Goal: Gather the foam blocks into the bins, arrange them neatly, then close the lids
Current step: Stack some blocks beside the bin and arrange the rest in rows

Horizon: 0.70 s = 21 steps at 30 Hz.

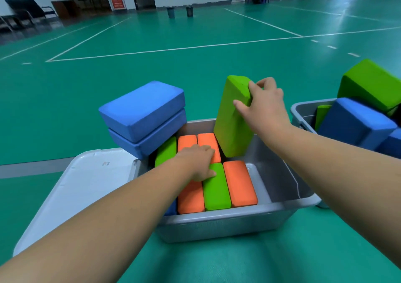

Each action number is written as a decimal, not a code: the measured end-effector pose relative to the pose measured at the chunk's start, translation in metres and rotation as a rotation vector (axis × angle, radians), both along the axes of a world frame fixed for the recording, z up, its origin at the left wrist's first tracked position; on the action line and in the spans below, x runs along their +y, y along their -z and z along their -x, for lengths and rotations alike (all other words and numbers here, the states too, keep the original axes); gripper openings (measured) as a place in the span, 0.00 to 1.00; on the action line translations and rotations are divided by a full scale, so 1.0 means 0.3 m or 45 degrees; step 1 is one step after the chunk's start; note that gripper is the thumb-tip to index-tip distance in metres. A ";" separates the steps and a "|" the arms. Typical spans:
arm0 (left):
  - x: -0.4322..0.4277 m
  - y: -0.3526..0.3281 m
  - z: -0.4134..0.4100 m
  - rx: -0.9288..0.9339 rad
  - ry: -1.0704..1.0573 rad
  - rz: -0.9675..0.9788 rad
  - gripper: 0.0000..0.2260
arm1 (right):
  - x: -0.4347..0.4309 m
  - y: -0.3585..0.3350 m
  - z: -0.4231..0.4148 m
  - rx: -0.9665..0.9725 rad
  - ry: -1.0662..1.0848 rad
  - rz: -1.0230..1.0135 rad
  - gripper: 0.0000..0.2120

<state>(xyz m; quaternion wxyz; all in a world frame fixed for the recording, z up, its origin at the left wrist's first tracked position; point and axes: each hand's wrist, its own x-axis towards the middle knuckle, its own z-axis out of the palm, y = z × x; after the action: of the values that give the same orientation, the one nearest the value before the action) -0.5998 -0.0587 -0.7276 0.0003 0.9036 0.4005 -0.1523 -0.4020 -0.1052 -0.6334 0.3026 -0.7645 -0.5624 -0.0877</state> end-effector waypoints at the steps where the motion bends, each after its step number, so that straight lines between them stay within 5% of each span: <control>1: 0.005 0.014 0.003 0.030 -0.012 0.073 0.36 | -0.001 0.015 0.007 -0.034 -0.017 0.013 0.28; 15: 0.050 0.018 0.009 -0.017 0.006 0.223 0.38 | 0.036 0.081 0.018 -0.211 0.004 0.150 0.31; 21: 0.067 0.031 0.023 -0.079 0.014 0.202 0.37 | 0.005 0.308 0.050 -0.326 -0.401 1.409 0.40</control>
<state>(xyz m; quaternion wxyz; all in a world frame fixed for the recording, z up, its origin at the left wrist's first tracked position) -0.6067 -0.0384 -0.7370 0.0832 0.9072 0.3820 -0.1555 -0.4171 -0.1038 -0.7259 -0.2025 -0.6994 -0.6632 0.1731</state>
